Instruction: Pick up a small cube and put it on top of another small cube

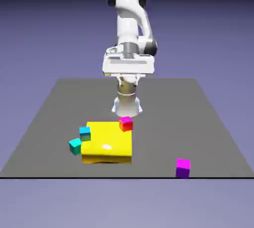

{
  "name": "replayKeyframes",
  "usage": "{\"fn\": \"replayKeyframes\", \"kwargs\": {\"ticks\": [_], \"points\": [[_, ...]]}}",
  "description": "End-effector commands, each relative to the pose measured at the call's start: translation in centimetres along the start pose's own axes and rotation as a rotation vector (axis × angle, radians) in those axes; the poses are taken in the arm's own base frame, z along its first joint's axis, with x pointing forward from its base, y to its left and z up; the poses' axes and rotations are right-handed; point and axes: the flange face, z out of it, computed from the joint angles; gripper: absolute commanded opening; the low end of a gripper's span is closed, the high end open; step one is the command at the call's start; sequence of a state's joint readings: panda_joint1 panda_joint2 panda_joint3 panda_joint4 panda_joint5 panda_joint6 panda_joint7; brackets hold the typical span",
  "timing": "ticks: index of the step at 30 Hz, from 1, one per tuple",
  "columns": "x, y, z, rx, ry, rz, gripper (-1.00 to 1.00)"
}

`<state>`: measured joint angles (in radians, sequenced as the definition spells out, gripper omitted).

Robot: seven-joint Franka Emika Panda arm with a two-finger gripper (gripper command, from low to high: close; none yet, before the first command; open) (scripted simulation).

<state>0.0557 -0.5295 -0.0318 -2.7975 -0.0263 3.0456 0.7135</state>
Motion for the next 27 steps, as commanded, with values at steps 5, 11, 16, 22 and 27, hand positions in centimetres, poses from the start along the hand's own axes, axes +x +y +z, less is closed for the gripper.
{"fn": "replayKeyframes", "kwargs": {"ticks": [5, 11, 16, 22, 27], "points": [[-2.6, -1.7, 4.9, 0.006, -0.107, -0.237, 0.0], [-7.1, -3.1, 10.6, 0.004, -0.212, -0.552, 0.0], [-11.4, -3.8, 14.9, -0.002, -0.281, -0.844, 0.0], [-16.8, -4.0, 19.1, -0.012, -0.339, -1.23, 0.0], [-20.7, -4.0, 21.7, -0.026, -0.364, -1.58, 0.0]]}}
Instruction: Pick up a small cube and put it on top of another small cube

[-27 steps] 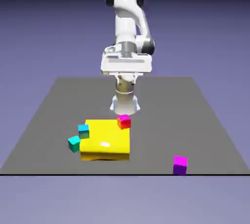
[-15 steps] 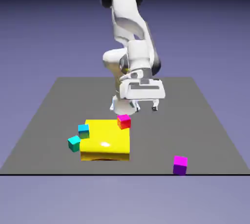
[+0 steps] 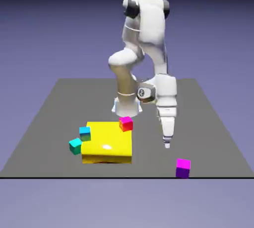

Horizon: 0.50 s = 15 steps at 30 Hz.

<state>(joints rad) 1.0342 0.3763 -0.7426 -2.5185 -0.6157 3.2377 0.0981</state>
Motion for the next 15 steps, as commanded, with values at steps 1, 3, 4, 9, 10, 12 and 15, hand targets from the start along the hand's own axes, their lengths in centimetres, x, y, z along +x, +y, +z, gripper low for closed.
{"fn": "replayKeyframes", "kwargs": {"ticks": [1, 3, 4, 9, 10, 12, 15], "points": [[0.1, -0.6, 0.5, -0.012, -0.009, -0.071, 0.0], [0.5, -1.8, 1.5, -0.037, -0.026, -0.216, 0.0], [0.6, -2.3, 1.9, -0.051, -0.034, -0.289, 0.0], [1.7, -4.8, 3.2, -0.134, -0.074, -0.666, 0.0], [2.1, -5.3, 3.3, -0.153, -0.082, -0.742, 0.0], [2.8, -6.2, 3.4, -0.194, -0.098, -0.897, 0.0], [4.1, -7.5, 3.1, -0.264, -0.124, -1.131, 0.0]]}}
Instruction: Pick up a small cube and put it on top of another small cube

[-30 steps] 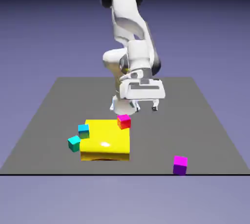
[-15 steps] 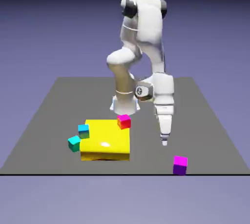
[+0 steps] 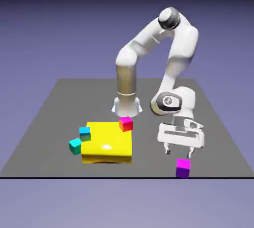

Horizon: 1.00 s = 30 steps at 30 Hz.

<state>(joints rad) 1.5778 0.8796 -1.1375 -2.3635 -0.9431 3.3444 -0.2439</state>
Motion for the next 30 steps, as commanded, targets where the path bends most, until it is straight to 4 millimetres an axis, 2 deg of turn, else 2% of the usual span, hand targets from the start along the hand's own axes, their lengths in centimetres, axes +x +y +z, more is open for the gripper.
{"fn": "replayKeyframes", "kwargs": {"ticks": [1, 7, 8, 9, 10, 16, 18, 23, 30], "points": [[0.6, 0.3, -0.3, -0.024, -0.013, -0.078, 0.0], [1.4, -0.5, 6.1, -0.027, -0.014, -0.087, 0.0], [1.4, -0.5, 6.1, -0.027, -0.014, -0.087, 0.0], [1.4, -0.5, 6.1, -0.027, -0.014, -0.087, -1.0], [1.4, -0.5, 6.1, -0.027, -0.014, -0.087, -1.0], [0.5, 0.4, -0.3, -0.026, -0.019, -0.077, -1.0], [-3.0, 1.3, 1.4, -0.004, -0.105, 0.126, -1.0], [-10.3, 2.3, 5.1, 0.066, -0.286, 0.372, -1.0], [-21.6, 1.8, 8.6, 0.172, -0.547, 0.714, -1.0]]}}
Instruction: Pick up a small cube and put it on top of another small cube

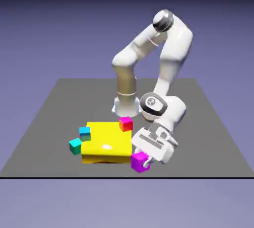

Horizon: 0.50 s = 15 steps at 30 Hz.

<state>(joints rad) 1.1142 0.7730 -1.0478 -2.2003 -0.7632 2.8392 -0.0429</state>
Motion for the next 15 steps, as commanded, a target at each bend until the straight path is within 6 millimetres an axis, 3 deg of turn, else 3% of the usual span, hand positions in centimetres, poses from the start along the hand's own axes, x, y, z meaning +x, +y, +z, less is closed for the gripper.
{"fn": "replayKeyframes", "kwargs": {"ticks": [1, 4, 8, 15], "points": [[-1.0, 0.9, 1.1, 0.015, -0.039, 0.048, -1.0], [-4.6, 3.3, 4.3, 0.066, -0.163, 0.204, -1.0], [-11.4, 5.1, 8.8, 0.177, -0.366, 0.519, -1.0], [-23.7, 5.1, 14.6, 0.383, -0.744, 1.039, -1.0]]}}
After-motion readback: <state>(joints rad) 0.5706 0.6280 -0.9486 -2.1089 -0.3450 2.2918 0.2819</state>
